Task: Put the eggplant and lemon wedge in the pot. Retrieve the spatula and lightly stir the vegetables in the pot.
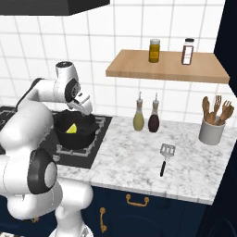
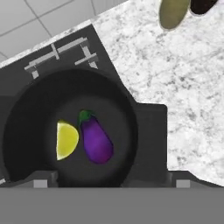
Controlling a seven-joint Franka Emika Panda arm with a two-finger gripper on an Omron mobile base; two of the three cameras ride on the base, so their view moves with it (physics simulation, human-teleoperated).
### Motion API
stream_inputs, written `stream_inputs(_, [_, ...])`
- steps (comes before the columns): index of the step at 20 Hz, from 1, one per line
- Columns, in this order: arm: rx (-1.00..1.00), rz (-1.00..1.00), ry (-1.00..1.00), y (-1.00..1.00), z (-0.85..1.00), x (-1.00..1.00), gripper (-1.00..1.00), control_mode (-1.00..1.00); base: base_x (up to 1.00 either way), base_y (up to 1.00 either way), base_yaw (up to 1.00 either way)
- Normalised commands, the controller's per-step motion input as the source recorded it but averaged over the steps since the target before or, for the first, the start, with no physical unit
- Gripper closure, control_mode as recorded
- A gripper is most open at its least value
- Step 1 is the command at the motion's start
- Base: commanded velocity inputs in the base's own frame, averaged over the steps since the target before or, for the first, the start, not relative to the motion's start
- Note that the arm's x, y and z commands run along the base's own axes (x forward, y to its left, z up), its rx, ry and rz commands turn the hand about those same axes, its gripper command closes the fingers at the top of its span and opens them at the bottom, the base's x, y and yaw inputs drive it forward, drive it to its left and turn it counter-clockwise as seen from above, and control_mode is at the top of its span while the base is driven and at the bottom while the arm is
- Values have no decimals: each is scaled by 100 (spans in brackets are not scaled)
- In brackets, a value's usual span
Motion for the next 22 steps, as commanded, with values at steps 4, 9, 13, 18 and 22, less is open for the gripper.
stream_inputs(4, [8, 0, 0, -100, 42, -68, -100, -100, 0, 0, 0])
stream_inputs(9, [6, 0, 0, -100, 1, -50, -100, -100, 0, 0, 0])
stream_inputs(13, [6, 0, 5, -100, 0, -11, -100, -100, 0, 0, 0])
stream_inputs(18, [10, 0, 0, -100, -6, -8, -100, -100, 0, 0, 0])
stream_inputs(22, [5, 0, 0, -100, -25, -19, -100, -100, 0, 0, 0])
